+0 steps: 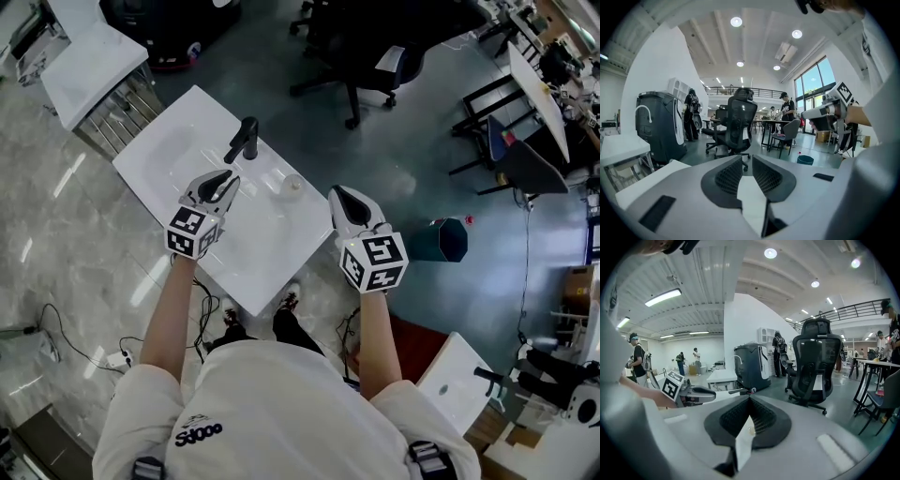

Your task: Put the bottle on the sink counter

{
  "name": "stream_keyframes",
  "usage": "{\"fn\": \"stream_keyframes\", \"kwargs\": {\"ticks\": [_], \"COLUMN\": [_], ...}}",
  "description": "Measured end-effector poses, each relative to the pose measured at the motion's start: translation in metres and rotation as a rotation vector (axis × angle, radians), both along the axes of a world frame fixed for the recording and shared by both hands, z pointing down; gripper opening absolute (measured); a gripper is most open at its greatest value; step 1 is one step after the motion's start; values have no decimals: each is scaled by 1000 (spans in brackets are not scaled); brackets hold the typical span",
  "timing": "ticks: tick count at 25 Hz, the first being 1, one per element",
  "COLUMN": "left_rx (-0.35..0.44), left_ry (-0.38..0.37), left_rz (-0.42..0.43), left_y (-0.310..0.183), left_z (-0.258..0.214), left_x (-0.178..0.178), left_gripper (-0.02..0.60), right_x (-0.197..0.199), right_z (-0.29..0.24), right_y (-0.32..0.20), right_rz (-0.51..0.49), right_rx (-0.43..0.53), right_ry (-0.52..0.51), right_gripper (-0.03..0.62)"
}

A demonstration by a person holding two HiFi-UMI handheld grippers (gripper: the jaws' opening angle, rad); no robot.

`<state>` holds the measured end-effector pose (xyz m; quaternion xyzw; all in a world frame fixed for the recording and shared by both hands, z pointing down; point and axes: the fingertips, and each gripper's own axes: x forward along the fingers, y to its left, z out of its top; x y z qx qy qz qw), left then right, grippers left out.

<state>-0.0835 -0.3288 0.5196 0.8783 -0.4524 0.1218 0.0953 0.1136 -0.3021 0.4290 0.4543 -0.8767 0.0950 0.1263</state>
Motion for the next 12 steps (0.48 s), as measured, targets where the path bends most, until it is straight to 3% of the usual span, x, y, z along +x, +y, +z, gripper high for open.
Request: {"fn": "stream_keyframes", "kwargs": {"ticks": [4, 7, 12], "left_rx": [48, 79, 151], "left_ry": [-45, -69, -47], "left_rz": [-16, 10, 21], "left_y": [0, 3, 10], "left_z": [-32, -55, -100], "left_x": [-13, -15, -13], "left_gripper": [8, 6, 6], "right_x": [-9, -17, -30], "right_z": [-18, -32, -50], "right_y": [-3, -6, -6], "right_rz": [-21, -34, -61], "right_rx": [34, 60, 101], "right_ry": [4, 8, 27], "right_gripper": [9, 9, 9]}}
